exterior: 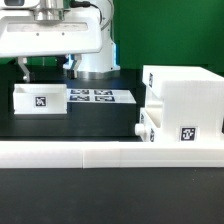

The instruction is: Assemble drawer

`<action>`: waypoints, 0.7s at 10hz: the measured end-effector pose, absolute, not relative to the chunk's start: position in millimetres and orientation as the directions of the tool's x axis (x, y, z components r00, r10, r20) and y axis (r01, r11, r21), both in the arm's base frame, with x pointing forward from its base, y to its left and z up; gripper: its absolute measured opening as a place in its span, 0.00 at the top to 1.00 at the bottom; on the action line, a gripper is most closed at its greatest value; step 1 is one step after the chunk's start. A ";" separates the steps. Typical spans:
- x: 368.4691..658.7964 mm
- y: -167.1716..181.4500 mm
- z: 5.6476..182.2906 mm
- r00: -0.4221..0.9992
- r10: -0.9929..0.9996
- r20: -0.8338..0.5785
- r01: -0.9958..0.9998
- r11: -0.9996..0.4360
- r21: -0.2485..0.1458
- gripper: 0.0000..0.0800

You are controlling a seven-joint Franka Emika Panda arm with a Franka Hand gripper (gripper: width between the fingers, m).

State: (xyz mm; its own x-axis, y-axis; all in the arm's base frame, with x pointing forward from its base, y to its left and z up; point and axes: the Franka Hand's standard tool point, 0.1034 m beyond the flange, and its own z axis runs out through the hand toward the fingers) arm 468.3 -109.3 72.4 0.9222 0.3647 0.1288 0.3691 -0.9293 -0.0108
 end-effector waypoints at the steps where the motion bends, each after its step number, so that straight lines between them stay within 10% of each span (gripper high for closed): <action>1: 458.4 -105.0 70.5 0.935 0.335 0.117 0.339 -0.941 -0.020 0.19; 7: 417.8 -90.7 62.4 0.956 0.284 0.072 0.288 -0.957 -0.040 0.19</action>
Offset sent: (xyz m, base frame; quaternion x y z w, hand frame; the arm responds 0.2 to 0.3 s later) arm -0.0457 0.0013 -0.0083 -0.0326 -0.0265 0.0421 0.9982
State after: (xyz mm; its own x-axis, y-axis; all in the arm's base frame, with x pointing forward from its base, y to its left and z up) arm 417.8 -90.7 62.4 0.9560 0.2842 0.0721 0.2875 -0.9569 -0.0399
